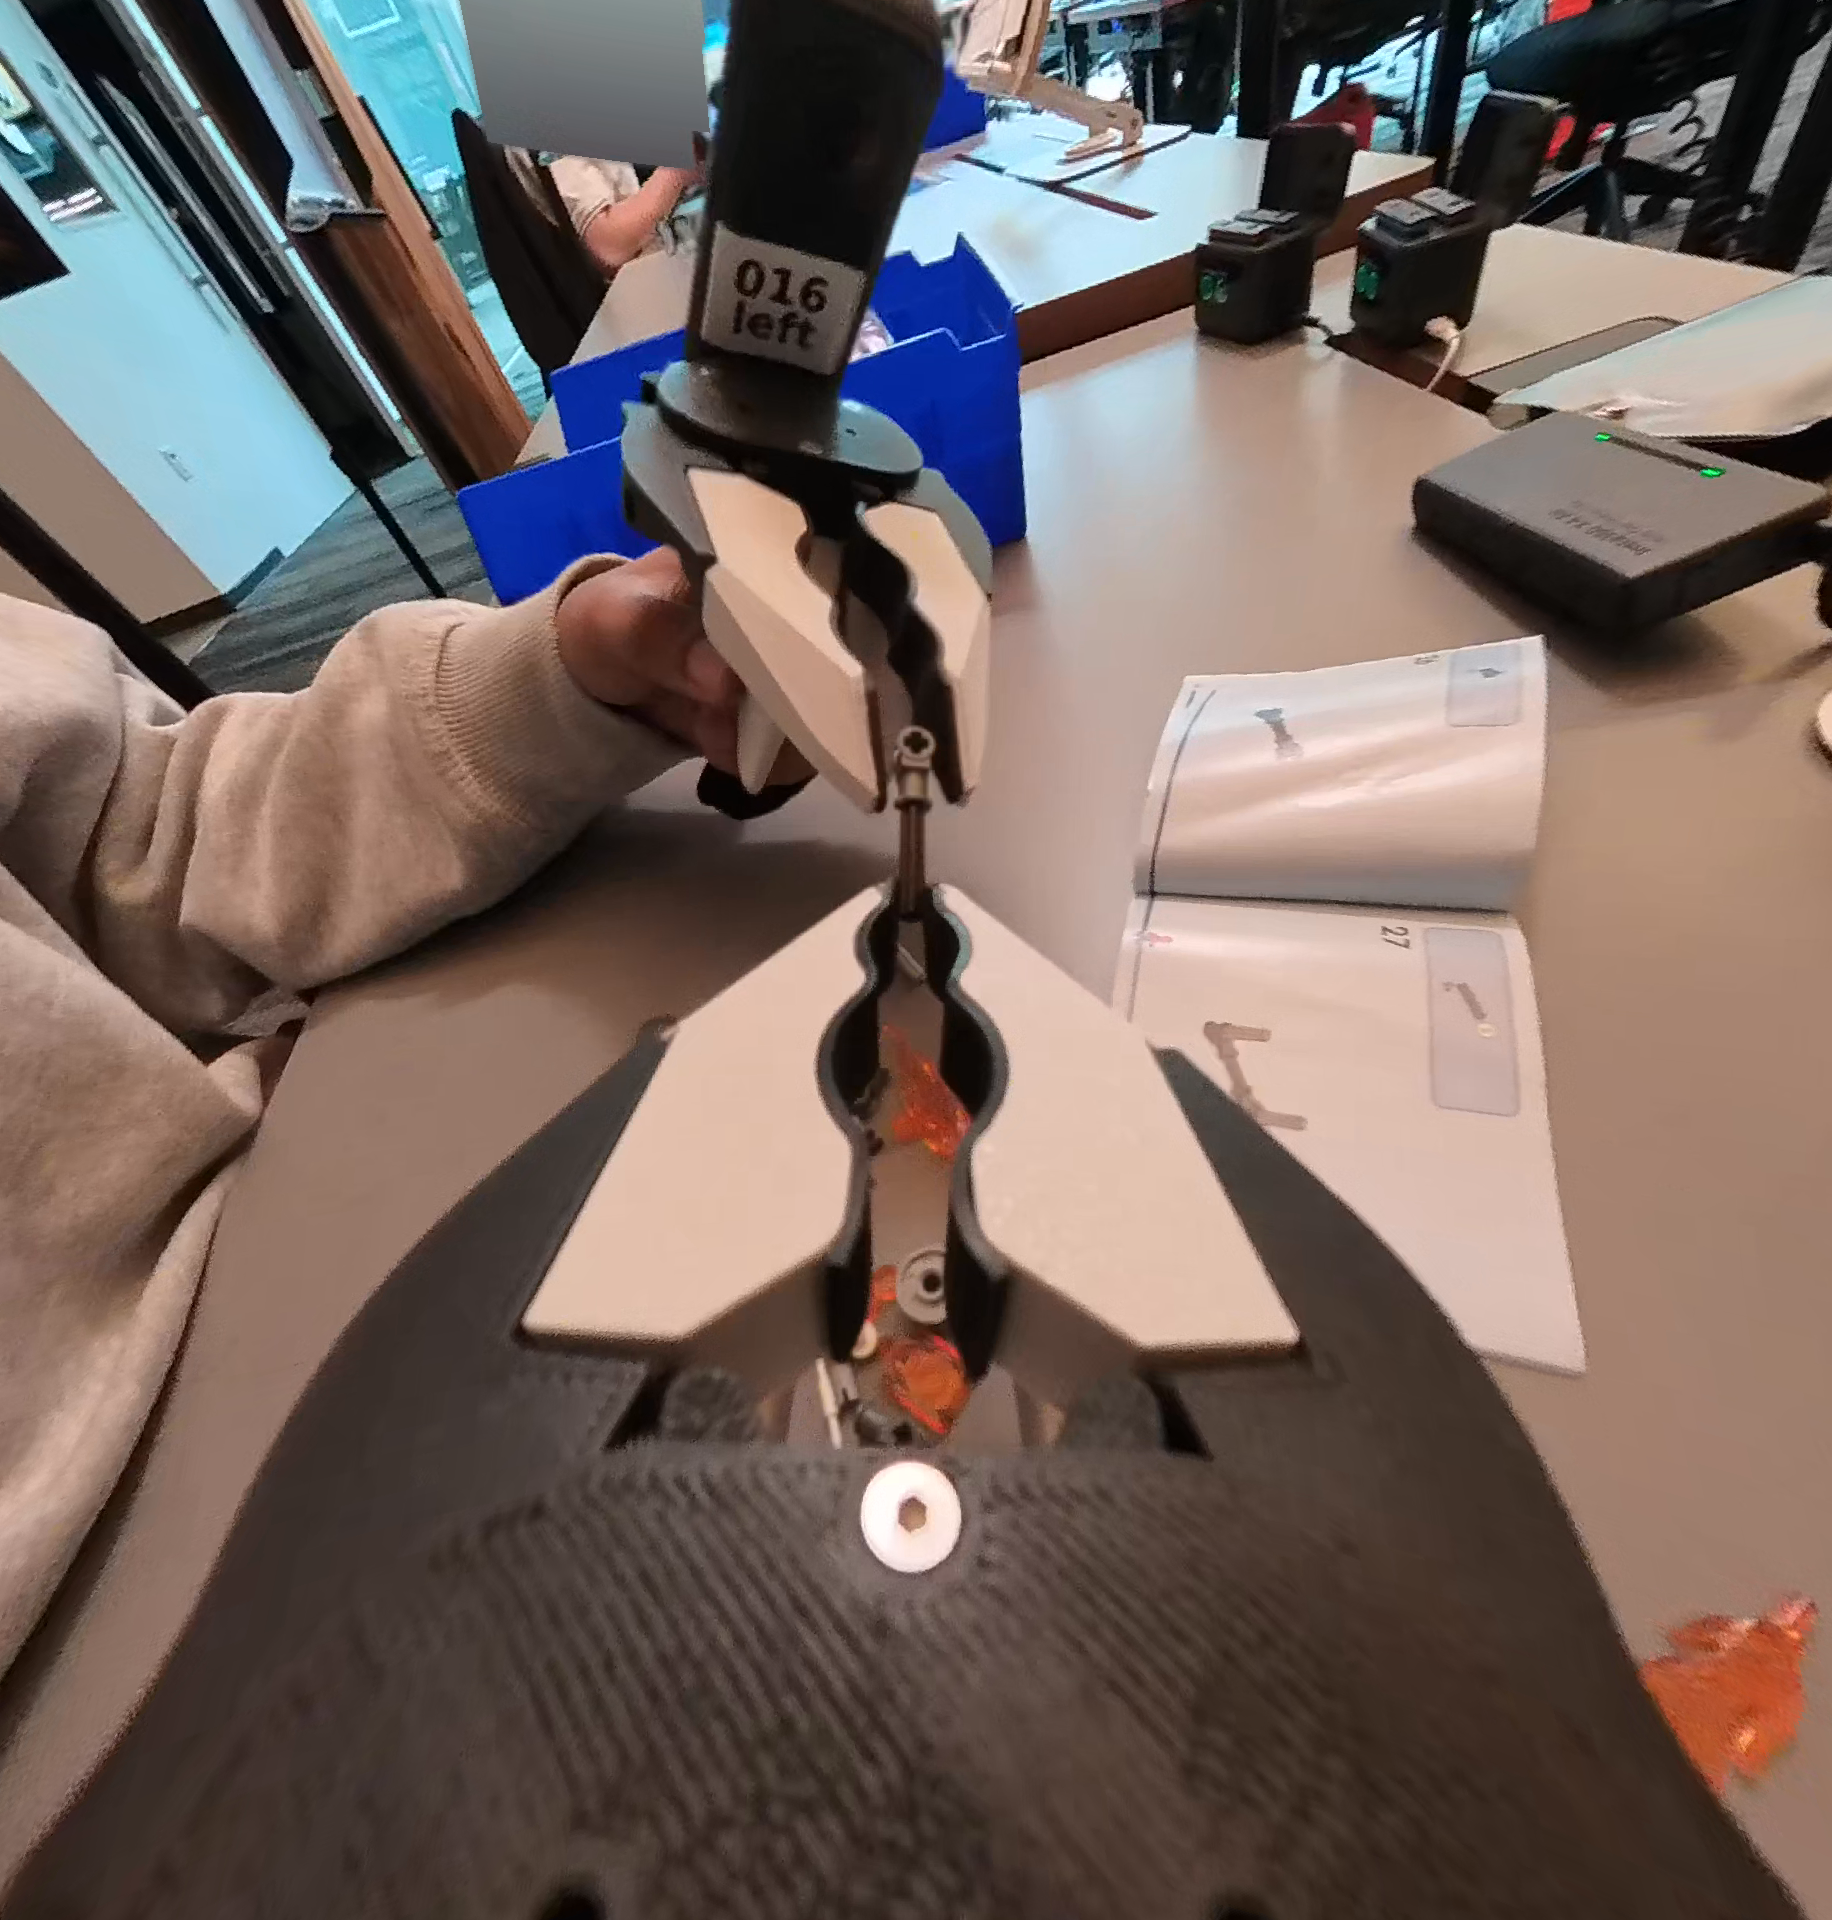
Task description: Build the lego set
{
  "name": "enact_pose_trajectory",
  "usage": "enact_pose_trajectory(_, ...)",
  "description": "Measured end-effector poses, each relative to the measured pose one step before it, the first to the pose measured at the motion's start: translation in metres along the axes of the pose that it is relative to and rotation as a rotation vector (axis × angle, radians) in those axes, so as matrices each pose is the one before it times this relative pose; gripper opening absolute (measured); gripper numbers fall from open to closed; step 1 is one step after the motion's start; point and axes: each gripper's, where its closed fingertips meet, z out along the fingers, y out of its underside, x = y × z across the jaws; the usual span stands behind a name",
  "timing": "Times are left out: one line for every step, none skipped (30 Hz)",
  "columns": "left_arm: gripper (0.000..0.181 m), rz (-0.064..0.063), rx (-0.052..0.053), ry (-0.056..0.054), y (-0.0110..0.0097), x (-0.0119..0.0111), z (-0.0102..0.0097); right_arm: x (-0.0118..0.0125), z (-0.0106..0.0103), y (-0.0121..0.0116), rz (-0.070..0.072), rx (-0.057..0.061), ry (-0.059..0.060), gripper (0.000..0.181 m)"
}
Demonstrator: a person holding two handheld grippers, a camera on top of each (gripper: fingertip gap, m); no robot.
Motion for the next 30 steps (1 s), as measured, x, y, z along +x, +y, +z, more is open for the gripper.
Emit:
enact_pose_trajectory(0.013, -0.0084, 0.0073, 0.0128, -0.00067, 0.00119, -0.00022, -0.00217, 0.00028, 0.00172, -0.0039, -0.0105, -0.0111, 0.002)
enact_pose_trajectory(0.013, -0.0087, 0.0048, 0.0136, -0.00032, 0.0012, -0.0002, -0.00174, 0.00037, 0.00168, -0.0044, -0.0102, -0.0077, 0.002)
enact_pose_trajectory(0.01, -0.0076, -0.0022, 0.0148, 0.00076, 0.00147, 0.00003, -0.00123, 0.00031, 0.00131, -0.0041, -0.0079, -0.0038, 0.002)
enact_pose_trajectory(0.005, -0.0021, -0.0107, 0.0183, 0.00205, 0.00196, 0.00023, -0.00084, 0.00029, 0.00116, -0.0026, -0.0073, -0.0024, 0.002)
enact_pose_trajectory(0.005, -0.0027, -0.0091, 0.0064, 0.00182, 0.00033, 0.00036, -0.00064, 0.00018, 0.00126, -0.0015, -0.0081, -0.0011, 0.002)
enact_pose_trajectory(0.005, 0.0002, -0.0076, 0.0018, 0.00161, -0.00045, 0.00004, -0.00006, 0.00004, 0.00103, -0.0016, -0.0055, 0.001, 0.002)
enact_pose_trajectory(0.005, -0.0005, -0.0034, 0.0027, 0.00084, -0.00005, 0.0001, 0.00005, -0.00005, 0.00048, -0.0015, -0.0014, 0.0017, 0.002)
enact_pose_trajectory(0.005, -0.0021, 0.0006, 0.003, 0.0002, -0.00011, 0.00006, 0.00024, -0.00028, -0.00007, -0.0014, 0.0019, 0.0026, 0.002)
enact_pose_trajectory(0.005, -0.0031, 0.0027, 0.0021, -0.00008, -0.00016, 0.00007, 0.0006, -0.00045, -0.00067, -0.0031, 0.005, 0.0052, 0.001)
enact_pose_trajectory(0.005, -0.0029, 0.0021, 0.0011, -0.00014, -0.00024, -0.00023, 0.00074, -0.00065, -0.00115, -0.0054, 0.0075, 0.0073, 0.002)
enact_pose_trajectory(0.005, -0.0024, 0.0015, 0.0009, -0.00001, -0.00038, -0.00012, 0.00052, -0.00082, -0.00153, -0.0057, 0.0087, 0.0066, 0.002)
enact_pose_trajectory(0.005, -0.0037, 0.0008, 0.0044, 0.00022, 0.00009, 0.0, 0.00022, -0.00084, -0.00129, -0.0034, 0.0069, 0.0036, 0.002)
enact_pose_trajectory(0.006, -0.0048, 0.0022, 0.0058, -0.00005, 0.00024, 0.00007, -0.00012, -0.00058, -0.00092, -0.0006, 0.0037, 0.0014, 0.002)
enact_pose_trajectory(0.006, -0.0053, 0.0054, 0.0046, -0.00035, 0.00012, 0.00011, 0.00008, -0.00051, -0.0006, 0.0001, 0.0012, 0.0015, 0.002)
enact_pose_trajectory(0.006, -0.0061, 0.0057, 0.0036, -0.00058, -0.00003, 0.00022, -0.00004, -0.00018, -0.00025, -0.0004, 0.0003, 0.0012, 0.002)
enact_pose_trajectory(0.006, -0.0051, 0.0028, 0.0048, -0.0001, 0.00018, 0.00004, -0.00027, -0.00013, -0.00018, 0.0004, 0.0002, -0.0011, 0.002)
enact_pose_trajectory(0.006, -0.0036, 0.0005, 0.0048, 0.00016, 0.00018, -0.00006, -0.00038, -0.00011, -0.00023, 0.0025, 0.0009, -0.0032, 0.002)
enact_pose_trajectory(0.006, -0.0015, -0.0018, 0.004, 0.00042, 0.0002, -0.00013, -0.00064, -0.00008, -0.00036, 0.0053, 0.0015, -0.0052, 0.002)
enact_pose_trajectory(0.006, 0.0011, -0.0051, 0.0081, 0.00079, 0.00104, -0.00013, -0.00116, -0.00015, -0.00012, 0.0089, 0.0006, -0.0096, 0.002)
enact_pose_trajectory(0.006, 0.0029, -0.0061, 0.0118, 0.00087, 0.00187, -0.0001, -0.00128, -0.0003, -0.00038, 0.0118, 0.0018, -0.013, 0.002)
enact_pose_trajectory(0.005, 0.0043, -0.0041, 0.0093, 0.0005, 0.00179, -0.00014, -0.00111, -0.00048, -0.0009, 0.0122, 0.0063, -0.0122, 0.002)
enact_pose_trajectory(0.006, 0.0036, -0.0021, 0.0073, 0.00014, 0.00145, -0.00002, -0.0008, -0.00049, -0.00117, 0.011, 0.0091, -0.0107, 0.002)
enact_pose_trajectory(0.006, 0.0007, -0.0028, 0.0082, 0.0004, 0.00149, -0.00007, -0.00091, -0.0005, -0.0011, 0.0097, 0.008, -0.0106, 0.002)
enact_pose_trajectory(0.006, 0.0, -0.0023, 0.0069, 0.00022, 0.00122, 0.00007, -0.00069, -0.00031, -0.00076, 0.0093, 0.0055, -0.0091, 0.002)
enact_pose_trajectory(0.006, -0.0001, -0.0022, 0.0041, 0.00028, 0.00073, 0.0, -0.00038, -0.0003, -0.00071, 0.009, 0.0042, -0.0065, 0.002)
enact_pose_trajectory(0.006, -0.0001, -0.0008, 0.0032, 0.00018, 0.00042, 0.00018, -0.00036, -0.00025, -0.00058, 0.0073, 0.0038, -0.005, 0.002)
enact_pose_trajectory(0.006, -0.0005, 0.0018, 0.0029, -0.00028, 0.00039, 0.00004, -0.00039, -0.00021, -0.00043, 0.0053, 0.0032, -0.0042, 0.002)
enact_pose_trajectory(0.006, -0.0015, 0.0028, 0.0032, -0.00027, 0.00034, 0.00004, -0.00029, -0.00018, -0.00038, 0.0039, 0.003, -0.0035, 0.002)
enact_pose_trajectory(0.006, -0.0017, 0.0001, 0.0042, 0.00007, 0.00047, -0.00001, -0.00037, -0.00024, -0.00054, 0.0036, 0.0036, -0.0037, 0.002)
enact_pose_trajectory(0.007, 0.0015, -0.0015, 0.0029, 0.0002, 0.00049, 0.00014, -0.00051, -0.00025, -0.00066, 0.0037, 0.0038, -0.0044, 0.002)
